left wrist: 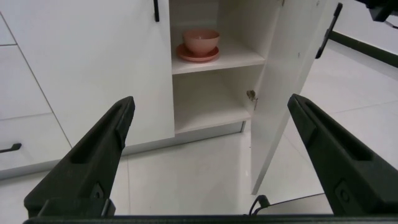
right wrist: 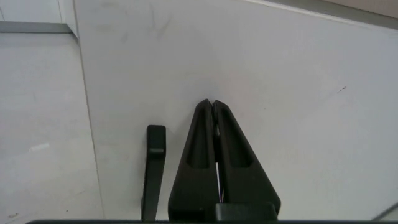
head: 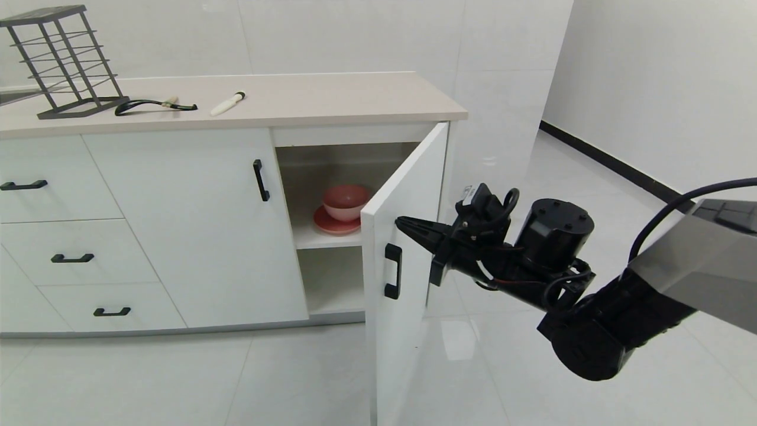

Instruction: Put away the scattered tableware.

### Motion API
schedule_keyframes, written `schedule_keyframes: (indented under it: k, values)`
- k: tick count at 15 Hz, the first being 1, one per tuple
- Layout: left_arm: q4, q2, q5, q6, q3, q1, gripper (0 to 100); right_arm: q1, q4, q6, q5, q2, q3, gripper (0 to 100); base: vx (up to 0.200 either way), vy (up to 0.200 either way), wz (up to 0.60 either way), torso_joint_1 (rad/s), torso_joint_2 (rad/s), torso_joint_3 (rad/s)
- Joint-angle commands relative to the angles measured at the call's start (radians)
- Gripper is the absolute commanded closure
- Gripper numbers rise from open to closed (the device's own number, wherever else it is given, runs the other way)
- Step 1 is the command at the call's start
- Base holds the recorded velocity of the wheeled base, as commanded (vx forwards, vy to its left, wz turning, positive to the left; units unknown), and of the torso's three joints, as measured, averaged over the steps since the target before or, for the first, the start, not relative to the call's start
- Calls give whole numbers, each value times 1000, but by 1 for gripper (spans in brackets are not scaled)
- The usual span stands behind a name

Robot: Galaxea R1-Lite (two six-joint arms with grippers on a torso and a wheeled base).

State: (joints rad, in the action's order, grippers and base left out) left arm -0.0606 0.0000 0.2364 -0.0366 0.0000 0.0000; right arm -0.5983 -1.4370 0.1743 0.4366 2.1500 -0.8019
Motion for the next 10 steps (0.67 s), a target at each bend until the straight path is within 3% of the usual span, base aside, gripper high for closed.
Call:
schedule_keyframes:
  k: [1,4,10]
  values:
    - [-1,2,0,0,0,0,0,-3,0,1,-1,36,-33,100,0,0,0,0,0,0]
    - [-1,2,0,0,0,0,0,-3,-8,1,-1,77,-65,100,0,0,0,0,0,0]
    - [-1,2,0,0,0,0,0,-3,-22,-41,-53,202,-273,100,0,0,0,0,0,0]
